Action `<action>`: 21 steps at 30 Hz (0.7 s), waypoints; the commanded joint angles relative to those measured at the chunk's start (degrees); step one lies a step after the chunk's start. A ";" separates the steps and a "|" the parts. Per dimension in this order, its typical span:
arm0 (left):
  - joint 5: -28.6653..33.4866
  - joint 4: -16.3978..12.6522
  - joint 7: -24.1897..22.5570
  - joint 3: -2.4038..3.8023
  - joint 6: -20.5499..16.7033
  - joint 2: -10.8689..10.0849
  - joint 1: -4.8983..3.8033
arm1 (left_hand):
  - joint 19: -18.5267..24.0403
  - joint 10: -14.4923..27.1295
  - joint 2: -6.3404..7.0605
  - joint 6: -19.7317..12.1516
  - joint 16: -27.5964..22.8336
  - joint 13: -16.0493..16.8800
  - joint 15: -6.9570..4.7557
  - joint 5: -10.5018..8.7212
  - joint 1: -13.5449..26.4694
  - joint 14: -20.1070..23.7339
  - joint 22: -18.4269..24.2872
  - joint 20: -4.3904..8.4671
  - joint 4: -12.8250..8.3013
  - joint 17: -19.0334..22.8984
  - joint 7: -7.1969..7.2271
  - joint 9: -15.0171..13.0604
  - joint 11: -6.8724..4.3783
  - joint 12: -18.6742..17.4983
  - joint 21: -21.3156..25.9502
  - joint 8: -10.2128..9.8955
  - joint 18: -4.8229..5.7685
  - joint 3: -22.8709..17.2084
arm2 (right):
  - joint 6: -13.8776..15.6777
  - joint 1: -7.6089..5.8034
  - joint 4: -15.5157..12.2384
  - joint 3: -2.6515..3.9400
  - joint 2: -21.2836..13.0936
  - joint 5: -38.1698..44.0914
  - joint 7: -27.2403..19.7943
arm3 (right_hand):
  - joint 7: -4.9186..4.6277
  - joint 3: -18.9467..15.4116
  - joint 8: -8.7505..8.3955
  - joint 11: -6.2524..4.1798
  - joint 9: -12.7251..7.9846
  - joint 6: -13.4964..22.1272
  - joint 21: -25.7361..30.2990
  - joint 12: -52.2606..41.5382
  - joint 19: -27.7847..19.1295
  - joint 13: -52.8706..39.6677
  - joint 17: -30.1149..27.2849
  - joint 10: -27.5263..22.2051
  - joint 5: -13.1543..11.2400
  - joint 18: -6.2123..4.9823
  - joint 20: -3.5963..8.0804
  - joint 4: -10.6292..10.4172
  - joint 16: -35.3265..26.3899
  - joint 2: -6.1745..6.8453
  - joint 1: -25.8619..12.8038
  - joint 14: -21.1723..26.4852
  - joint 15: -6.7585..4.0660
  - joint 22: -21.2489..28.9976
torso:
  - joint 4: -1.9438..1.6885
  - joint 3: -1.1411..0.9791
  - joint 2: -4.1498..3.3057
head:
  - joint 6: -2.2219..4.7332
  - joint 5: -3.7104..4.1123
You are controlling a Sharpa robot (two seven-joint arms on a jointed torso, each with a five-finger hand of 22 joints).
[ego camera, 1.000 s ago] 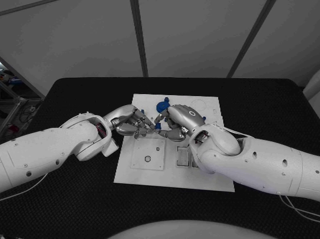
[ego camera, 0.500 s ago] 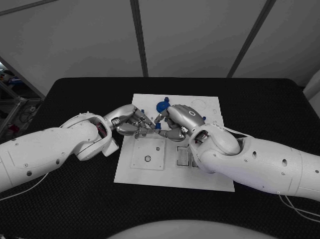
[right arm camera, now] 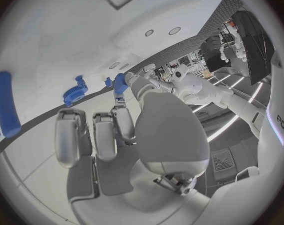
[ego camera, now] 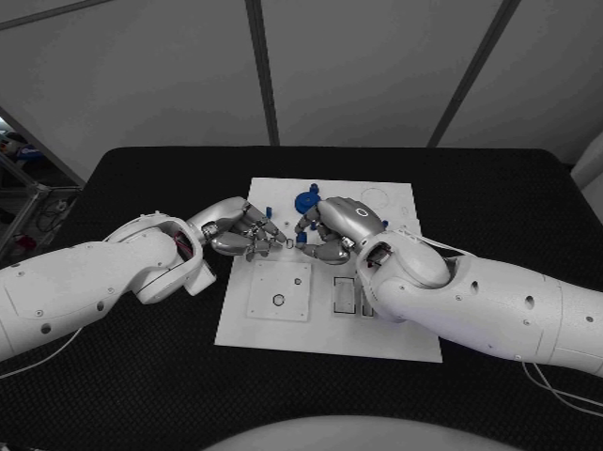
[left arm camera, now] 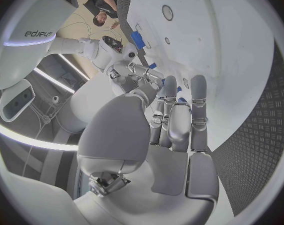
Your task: Assemble the parts on the task board
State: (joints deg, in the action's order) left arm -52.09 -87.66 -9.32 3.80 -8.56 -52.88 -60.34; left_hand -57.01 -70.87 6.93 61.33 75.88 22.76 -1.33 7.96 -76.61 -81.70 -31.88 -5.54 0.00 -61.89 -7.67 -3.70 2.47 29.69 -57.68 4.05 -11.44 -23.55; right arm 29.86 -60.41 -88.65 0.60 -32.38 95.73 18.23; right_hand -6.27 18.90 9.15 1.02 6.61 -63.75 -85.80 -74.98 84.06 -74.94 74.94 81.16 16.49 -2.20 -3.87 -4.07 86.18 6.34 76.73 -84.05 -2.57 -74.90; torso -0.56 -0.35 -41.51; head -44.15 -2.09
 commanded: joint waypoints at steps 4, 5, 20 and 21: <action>1.47 -0.20 -0.15 0.08 -0.74 -1.04 -0.06 | -0.02 0.39 -0.45 0.30 0.29 0.09 0.12 -0.22 0.26 -0.12 -0.11 0.40 0.02 0.02 -0.09 -0.06 0.03 0.34 -0.36 -0.33 0.95 -0.49 | -2.93 -0.24 1.13 0.03 0.74 2.56 2.35 | 1.14 0.30 0.43 -0.44 1.04 -1.63 -0.36 0.45 1.26 -1.16 9.49 0.12 0.19 0.52 0.33 0.07 0.12 -0.48 0.17 -4.65 -0.48 -8.70 | -0.08 0.06 -0.01 | -0.06 -0.06; 1.59 -0.26 -0.19 0.08 -0.88 -1.20 -0.06 | -0.02 0.39 -0.45 0.30 0.29 0.09 0.12 -0.22 0.26 -0.12 -0.11 0.40 0.02 0.02 -0.09 -0.06 0.03 0.34 -0.36 -0.33 0.95 -0.49 | -3.09 -0.25 1.25 0.03 0.85 2.90 2.56 | 1.15 0.32 0.43 -0.45 1.05 -1.63 -0.37 0.53 1.27 -1.09 9.44 0.08 0.18 0.52 0.34 0.10 0.09 -0.49 0.20 -4.64 -0.48 -8.71 | -0.04 0.05 -0.01 | -0.06 -0.09; 2.11 -0.83 -0.37 0.33 -1.59 -2.26 -0.07 | -0.01 0.47 -0.33 0.36 0.25 0.10 0.13 -0.24 0.30 -0.08 -0.14 0.39 -0.06 0.14 -0.13 -0.07 0.06 0.35 -0.40 -0.32 0.95 -0.57 | -6.62 -0.32 2.28 0.03 2.54 6.84 5.91 | 1.17 0.37 0.45 -0.47 1.07 -1.63 -0.43 0.49 1.34 -1.13 9.56 0.11 0.12 0.55 0.35 0.16 0.16 -0.52 0.26 -4.66 -0.50 -8.81 | 0.00 -0.03 -0.04 | 0.00 -0.51; 2.11 -0.86 -0.37 0.33 -1.60 -2.29 -0.08 | 0.00 0.50 -0.29 0.39 0.24 0.10 0.13 -0.25 0.33 -0.07 -0.15 0.39 -0.07 0.16 -0.15 -0.07 0.08 0.35 -0.41 -0.31 0.95 -0.58 | -6.82 -0.32 2.30 0.03 2.64 6.95 6.09 | 1.17 0.37 0.45 -0.47 1.07 -1.63 -0.43 0.49 1.34 -1.13 9.56 0.11 0.12 0.55 0.35 0.16 0.16 -0.52 0.26 -4.66 -0.50 -8.81 | -0.01 -0.04 -0.03 | 0.00 -0.55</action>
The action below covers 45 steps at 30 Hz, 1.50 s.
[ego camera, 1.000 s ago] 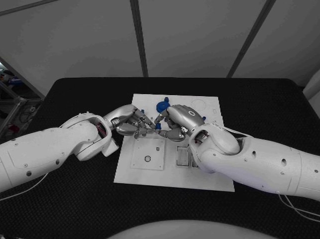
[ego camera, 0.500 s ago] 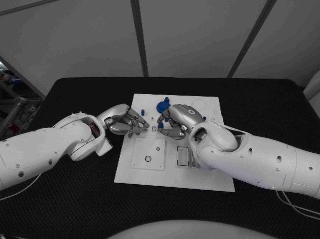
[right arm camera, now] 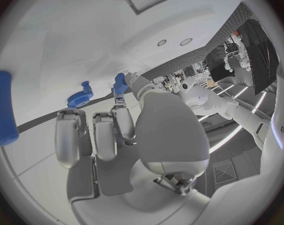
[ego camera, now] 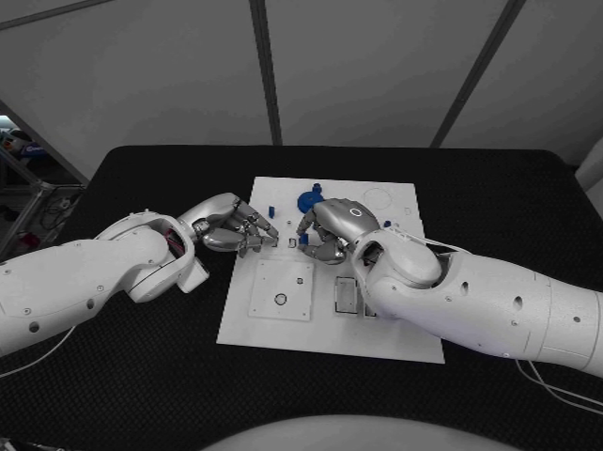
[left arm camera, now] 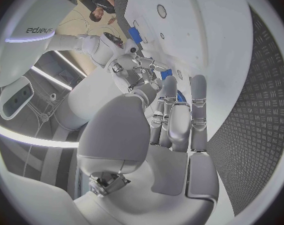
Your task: Assemble the parts on the task board
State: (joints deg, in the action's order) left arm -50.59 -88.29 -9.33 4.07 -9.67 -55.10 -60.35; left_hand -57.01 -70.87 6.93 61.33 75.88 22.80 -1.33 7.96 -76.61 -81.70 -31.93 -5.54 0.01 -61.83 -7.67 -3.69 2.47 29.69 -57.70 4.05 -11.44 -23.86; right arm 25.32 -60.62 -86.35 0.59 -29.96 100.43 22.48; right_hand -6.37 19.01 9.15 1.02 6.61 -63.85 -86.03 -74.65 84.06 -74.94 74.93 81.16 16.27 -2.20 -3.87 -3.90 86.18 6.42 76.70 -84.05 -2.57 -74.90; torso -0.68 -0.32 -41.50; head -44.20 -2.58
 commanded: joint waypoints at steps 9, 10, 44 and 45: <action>0.63 -0.45 -0.38 0.07 -0.61 -0.21 -0.09 | 0.00 0.55 -0.25 0.40 0.24 0.05 0.14 -0.26 0.36 -0.06 -0.11 0.38 -0.09 0.13 -0.17 -0.07 0.09 0.34 -0.39 -0.32 0.95 -0.30 | -3.86 -0.23 0.35 0.03 1.02 2.85 2.87 | 1.26 0.27 0.45 -0.47 1.08 -1.52 -0.15 0.20 1.29 -1.10 9.45 0.09 0.25 0.53 0.37 0.01 0.08 -0.58 0.29 -4.64 -0.52 -8.74 | 0.07 -0.07 -0.03 | -0.02 -0.12; 0.63 -0.50 -0.39 0.07 -0.67 -0.22 -0.09 | 0.00 0.55 -0.25 0.40 0.24 0.05 0.14 -0.26 0.36 -0.06 -0.11 0.38 -0.09 0.13 -0.17 -0.07 0.09 0.34 -0.39 -0.32 0.95 -0.30 | -4.26 -0.26 0.45 0.03 1.13 2.90 3.04 | 1.26 0.27 0.45 -0.47 1.08 -1.51 -0.15 0.21 1.29 -1.10 9.45 0.09 0.23 0.53 0.37 0.01 0.08 -0.58 0.28 -4.64 -0.52 -8.74 | 0.08 -0.08 -0.05 | -0.01 -0.14; 0.63 -0.73 -0.76 0.09 -1.23 -0.49 -0.13 | 0.18 1.54 0.13 0.24 0.01 -0.35 0.33 -0.27 0.86 0.18 -0.27 0.26 -0.22 0.65 -0.38 -0.01 0.31 -0.33 -0.52 -0.44 0.97 -0.94 | -6.13 -0.46 1.50 0.02 1.88 2.92 3.64 | 0.75 -0.01 -0.23 -0.13 0.97 -0.18 0.31 0.77 0.73 -0.73 9.06 -0.17 -0.88 0.35 0.35 -0.24 -0.22 0.22 -0.70 -4.53 -0.34 -8.04 | 0.14 -0.10 -0.07 | -0.08 -0.15; 0.63 -0.72 -0.75 0.09 -1.23 -0.49 -0.13 | 0.18 1.56 0.15 0.22 0.02 -0.36 0.33 -0.27 0.87 0.19 -0.28 0.26 -0.24 0.65 -0.39 -0.01 0.32 -0.35 -0.52 -0.44 0.97 -0.96 | -6.11 -0.47 1.51 0.02 1.88 2.91 3.62 | 0.65 -0.02 -0.39 -0.05 0.91 0.09 0.34 0.81 0.70 -0.70 9.06 -0.19 -0.90 0.35 0.32 -0.27 -0.22 0.32 -0.77 -4.53 -0.29 -8.01 | 0.15 -0.10 -0.08 | -0.08 -0.15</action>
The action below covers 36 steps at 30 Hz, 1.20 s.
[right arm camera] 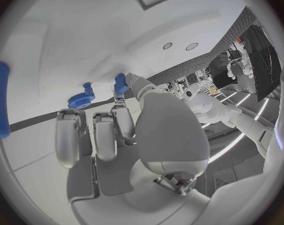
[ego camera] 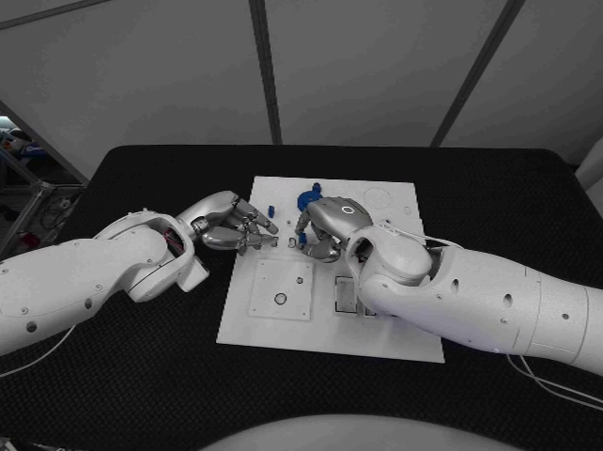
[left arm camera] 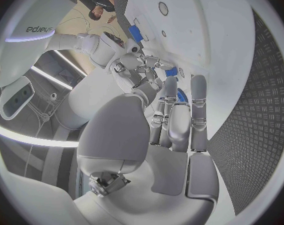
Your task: Assemble the parts on the task board
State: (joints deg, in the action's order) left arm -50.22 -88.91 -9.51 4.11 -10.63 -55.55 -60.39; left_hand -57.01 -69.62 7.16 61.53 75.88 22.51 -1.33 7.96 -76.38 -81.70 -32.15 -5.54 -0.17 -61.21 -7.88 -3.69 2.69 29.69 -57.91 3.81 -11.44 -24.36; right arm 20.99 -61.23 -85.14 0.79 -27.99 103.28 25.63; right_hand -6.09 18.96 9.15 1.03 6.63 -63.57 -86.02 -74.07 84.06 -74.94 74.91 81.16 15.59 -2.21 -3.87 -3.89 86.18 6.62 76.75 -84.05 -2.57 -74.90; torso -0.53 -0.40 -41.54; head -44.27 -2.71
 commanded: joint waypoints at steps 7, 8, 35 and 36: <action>0.27 0.00 -0.55 0.05 -0.27 -0.04 -0.10 | 0.19 0.33 -0.04 -0.01 0.02 -0.09 0.34 -0.27 0.65 0.19 -0.06 0.25 -0.08 0.03 -0.19 -0.01 0.11 -0.38 -0.32 -0.22 0.97 -0.49 | -1.93 0.13 0.40 -0.19 -0.04 -0.10 0.28 | -0.14 -0.03 -1.12 0.36 0.62 0.97 0.47 0.44 0.55 -0.56 8.94 -0.32 -0.38 0.31 0.09 -0.47 -0.33 0.64 -1.22 -4.50 0.04 -7.82 | -0.01 -0.02 -0.03 | -0.05 0.02; 0.27 0.01 -0.55 0.05 -0.27 -0.03 -0.10 | 0.19 0.33 -0.04 -0.01 0.02 -0.09 0.34 -0.27 0.65 0.19 -0.06 0.25 -0.08 0.03 -0.19 -0.01 0.11 -0.38 -0.32 -0.22 0.97 -0.49 | -1.98 0.13 0.43 -0.19 -0.02 -0.13 0.26 | -0.18 -0.04 -1.16 0.39 0.61 1.03 0.47 0.47 0.55 -0.53 8.92 -0.34 -0.40 0.31 0.07 -0.49 -0.35 0.69 -1.26 -4.50 0.06 -7.82 | -0.01 -0.02 -0.03 | -0.05 0.02; 0.27 0.32 -0.33 0.05 -0.03 -0.06 -0.12 | 0.22 0.37 0.06 -0.08 0.01 -0.14 0.36 -0.28 0.67 0.21 -0.09 0.23 -0.15 0.06 -0.21 0.00 0.12 -0.44 -0.34 -0.24 0.97 -0.57 | -1.76 0.10 0.61 -0.19 0.10 -0.27 0.02 | -1.13 -0.02 -2.66 1.22 0.04 3.19 1.11 1.22 -0.16 0.04 8.29 -0.94 -0.82 0.06 -0.60 -0.98 -0.82 1.79 -1.78 -4.33 0.77 -6.88 | 0.01 -0.03 0.00 | -0.11 -0.01; 0.27 0.34 -0.33 0.05 -0.03 -0.06 -0.12 | 0.22 0.37 0.06 -0.08 0.01 -0.14 0.36 -0.28 0.67 0.21 -0.09 0.23 -0.15 0.06 -0.21 0.00 0.12 -0.44 -0.34 -0.24 0.97 -0.57 | -1.72 0.10 0.60 -0.19 0.10 -0.27 0.01 | -1.17 -0.02 -2.71 1.25 0.01 3.26 1.14 1.28 -0.20 0.09 8.23 -0.98 -0.83 0.05 -0.62 -1.02 -0.86 1.83 -1.81 -4.32 0.80 -6.83 | 0.01 -0.03 0.00 | -0.11 -0.01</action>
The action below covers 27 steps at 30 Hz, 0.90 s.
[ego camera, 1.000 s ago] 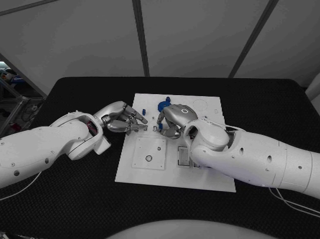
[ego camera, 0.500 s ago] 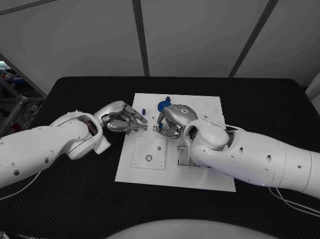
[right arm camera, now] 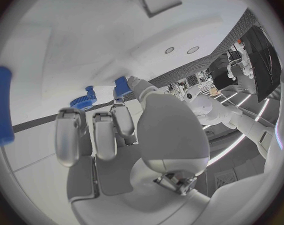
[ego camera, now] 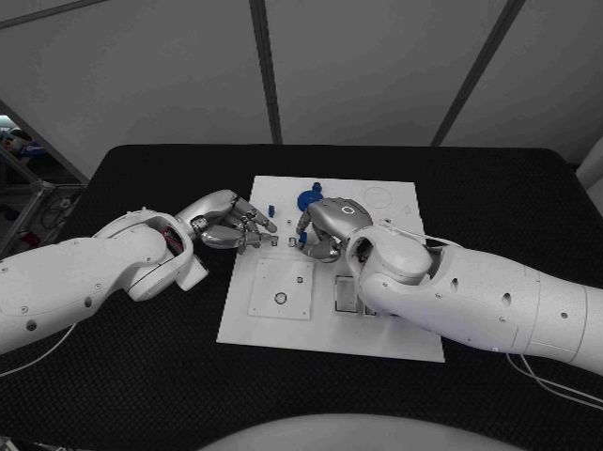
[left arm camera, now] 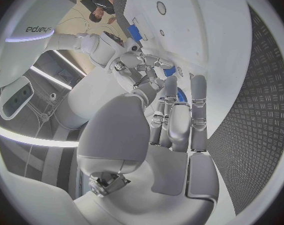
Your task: Assemble the parts on the task board
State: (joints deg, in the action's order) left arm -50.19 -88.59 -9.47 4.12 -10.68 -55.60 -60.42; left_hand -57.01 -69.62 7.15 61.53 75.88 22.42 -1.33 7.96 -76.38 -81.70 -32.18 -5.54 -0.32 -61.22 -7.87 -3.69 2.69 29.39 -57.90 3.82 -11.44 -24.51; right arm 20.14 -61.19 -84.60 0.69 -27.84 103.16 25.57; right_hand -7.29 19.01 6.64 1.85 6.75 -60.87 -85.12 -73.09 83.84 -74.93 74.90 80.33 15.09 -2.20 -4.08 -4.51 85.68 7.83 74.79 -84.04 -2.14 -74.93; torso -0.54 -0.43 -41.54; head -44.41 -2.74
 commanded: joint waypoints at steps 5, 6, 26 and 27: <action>0.23 0.10 -0.37 0.05 0.03 -0.01 -0.09 | 0.21 0.38 0.06 -0.08 0.01 -0.05 0.36 -0.28 0.67 0.21 -0.06 0.23 0.00 0.07 -0.21 0.00 0.12 -0.15 -0.34 -0.24 0.97 -0.42 | -0.82 0.06 0.01 -0.09 -0.09 -0.15 0.02 | -0.11 -0.13 -0.41 0.55 -0.19 0.88 0.37 0.55 -0.12 0.31 8.08 -0.34 -0.48 0.00 -0.52 -0.57 -0.48 0.84 0.00 -4.29 0.48 -6.62 | 0.00 -0.01 0.00 | 0.00 0.06; 0.23 0.11 -0.36 0.05 0.03 -0.01 -0.09 | 0.21 0.38 0.06 -0.08 0.01 -0.05 0.36 -0.28 0.67 0.21 -0.06 0.23 0.00 0.07 -0.21 0.00 0.12 -0.15 -0.34 -0.24 0.97 -0.42 | -0.84 0.06 0.01 -0.09 -0.10 -0.15 0.02 | -0.12 -0.13 -0.43 0.56 -0.20 0.90 0.38 0.57 -0.13 0.32 8.08 -0.34 -0.49 0.00 -0.53 -0.58 -0.48 0.85 -0.01 -4.29 0.49 -6.60 | 0.00 -0.01 0.00 | 0.00 0.06; 0.23 0.26 -0.31 0.05 0.07 0.05 -0.09 | 0.21 0.38 0.06 -0.08 0.01 -0.05 0.36 -0.28 0.67 0.21 -0.06 0.23 0.00 0.07 -0.21 0.00 0.12 -0.15 -0.34 -0.24 0.97 -0.42 | 0.38 0.06 -0.22 -0.09 -0.13 -0.15 -0.41 | -1.21 -0.79 -2.58 1.54 -1.33 4.78 1.15 1.54 -0.89 1.20 7.37 -1.18 -1.72 -0.27 -1.33 -1.92 -1.05 2.28 -0.28 -4.11 1.32 -5.56 | -0.01 0.00 -0.02 | 0.00 0.14; 0.23 0.27 -0.30 0.05 0.07 0.05 -0.09 | 0.21 0.38 0.06 -0.08 0.01 -0.05 0.36 -0.28 0.67 0.21 -0.06 0.23 0.00 0.07 -0.21 0.00 0.12 -0.15 -0.34 -0.24 0.97 -0.42 | 0.43 0.06 -0.24 -0.09 -0.14 -0.15 -0.42 | -1.23 -0.81 -2.60 1.56 -1.35 4.83 1.17 1.56 -0.91 1.21 7.36 -1.20 -1.73 -0.28 -1.34 -1.96 -1.06 2.28 -0.29 -4.11 1.34 -5.52 | -0.01 0.00 -0.02 | 0.00 0.14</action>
State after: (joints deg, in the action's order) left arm -50.16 -88.29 -9.45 4.12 -10.68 -55.57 -60.43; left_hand -57.01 -69.62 7.15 61.53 75.88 22.43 -1.33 7.96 -76.38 -81.70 -32.16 -5.54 -0.32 -61.22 -7.88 -3.69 2.69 29.39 -57.86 3.82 -11.44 -24.50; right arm 19.96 -61.08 -84.69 0.61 -27.95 102.99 25.51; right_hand -8.52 18.17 4.27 2.98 5.43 -56.52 -84.20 -71.86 82.88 -73.76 74.94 79.21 13.63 -2.20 -5.04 -6.19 84.96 9.73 74.56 -84.05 -1.32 -74.92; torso -0.54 -0.42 -41.53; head -44.37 -2.63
